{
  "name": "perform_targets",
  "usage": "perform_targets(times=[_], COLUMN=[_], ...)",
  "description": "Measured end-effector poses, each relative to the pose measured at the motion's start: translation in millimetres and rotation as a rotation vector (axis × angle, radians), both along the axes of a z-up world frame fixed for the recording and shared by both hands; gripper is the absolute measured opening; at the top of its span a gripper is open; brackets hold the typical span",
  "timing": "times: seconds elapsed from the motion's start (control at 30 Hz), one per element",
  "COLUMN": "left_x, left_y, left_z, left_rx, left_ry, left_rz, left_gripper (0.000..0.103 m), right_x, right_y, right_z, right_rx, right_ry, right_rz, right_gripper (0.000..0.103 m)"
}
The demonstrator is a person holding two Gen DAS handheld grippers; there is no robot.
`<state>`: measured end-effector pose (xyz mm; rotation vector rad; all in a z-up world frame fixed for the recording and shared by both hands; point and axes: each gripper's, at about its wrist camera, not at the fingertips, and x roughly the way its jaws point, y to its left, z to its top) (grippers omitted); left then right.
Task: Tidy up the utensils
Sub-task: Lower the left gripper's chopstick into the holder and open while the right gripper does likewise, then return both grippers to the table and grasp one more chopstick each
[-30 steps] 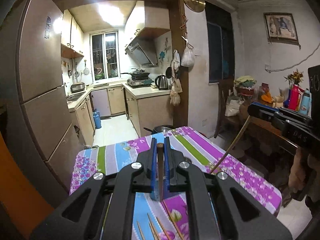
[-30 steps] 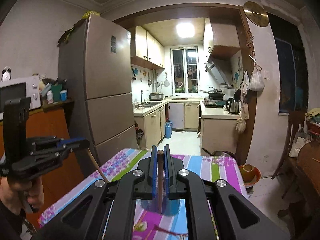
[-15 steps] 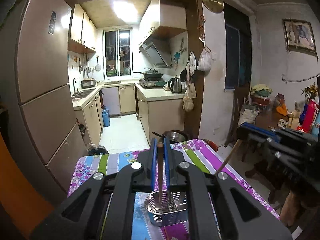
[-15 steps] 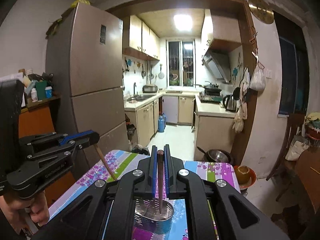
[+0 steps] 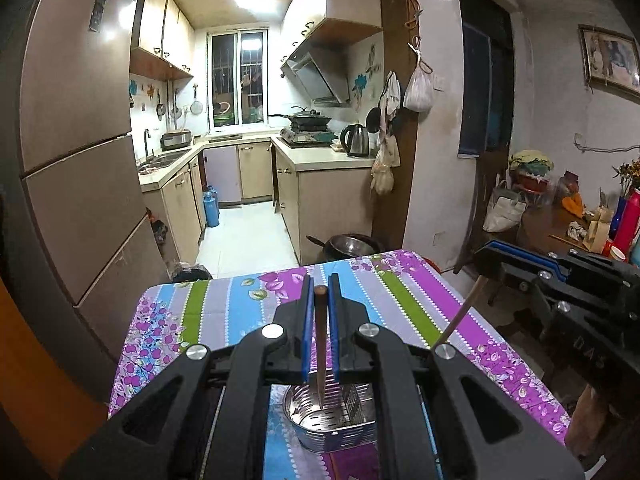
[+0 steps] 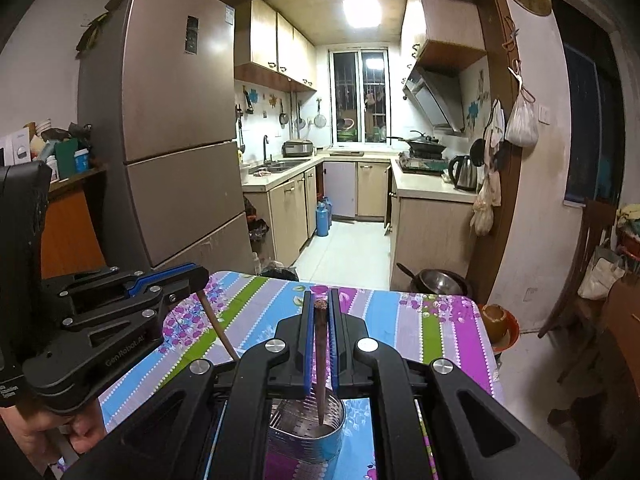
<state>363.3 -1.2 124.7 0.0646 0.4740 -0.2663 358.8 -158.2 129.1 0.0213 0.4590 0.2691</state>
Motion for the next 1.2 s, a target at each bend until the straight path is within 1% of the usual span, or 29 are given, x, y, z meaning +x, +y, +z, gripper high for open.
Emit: perform_targets(times=[0.27,0.33,0.37,0.4,0.43,0.57,0.63,0.7,0.73,0.77,0.8,0.83,0.9,0.93,0.97,1.0,1.03,1.1,1.2], left_x=[8,8,7,6,4,-12,-32,-62,-84,-102,-126,-139,-166,-181,-191,-199,-210,-227,-242], left_y=[1,1,2,2,3,13,22,35,43,51,64,72,89,98,103,108,113,120,119], left_z=[-11,-14,-15,-15,-15,-12,-10,-9,-12,-17,-27,-34,-54,-68,-80,-90,-103,-126,-146], left_rx=[0.003,0.008,0.011,0.015,0.016,-0.002,-0.012,-0.019,-0.01,0.004,0.012,0.011,0.009,0.014,0.016,0.016,0.024,0.033,0.032], left_ry=[0.024,0.029,0.026,0.018,0.013,-0.008,-0.041,-0.09,-0.127,-0.155,-0.184,-0.195,-0.207,-0.206,-0.197,-0.187,-0.181,-0.162,-0.131], left_rz=[-0.001,-0.001,0.002,0.01,0.013,0.016,0.007,-0.011,-0.023,-0.022,-0.014,-0.013,-0.002,0.006,0.013,0.02,0.026,0.042,0.035], left_gripper=[0.006,0.016,0.028,0.036,0.038,0.039,0.043,0.05,0.053,0.059,0.061,0.062,0.063,0.063,0.063,0.063,0.063,0.063,0.063], right_x=[5,5,5,4,3,-14,-35,-78,-110,-134,-162,-191,-234,-261,-281,-294,-313,-338,-353], right_y=[2,2,3,3,3,-5,-10,-21,-28,-35,-41,-47,-54,-56,-57,-57,-58,-52,-37], right_z=[-10,-10,-10,-11,-11,-6,-2,-5,-14,-24,-40,-61,-98,-127,-149,-164,-189,-217,-245], right_rx=[0.001,0.0,-0.001,-0.003,-0.004,0.008,0.016,0.036,0.05,0.058,0.071,0.078,0.08,0.079,0.073,0.071,0.081,0.063,0.004], right_ry=[0.01,0.008,0.009,0.008,0.007,-0.024,-0.056,-0.112,-0.145,-0.161,-0.174,-0.175,-0.166,-0.14,-0.117,-0.1,-0.064,-0.04,-0.017], right_rz=[0.0,0.0,-0.002,-0.004,-0.005,-0.007,0.009,0.038,0.054,0.06,0.06,0.062,0.05,0.035,0.023,0.011,-0.011,-0.036,-0.03], right_gripper=[0.008,0.008,0.008,0.008,0.008,0.008,0.008,0.008,0.008,0.008,0.008,0.008,0.008,0.008,0.008,0.008,0.008,0.008,0.008])
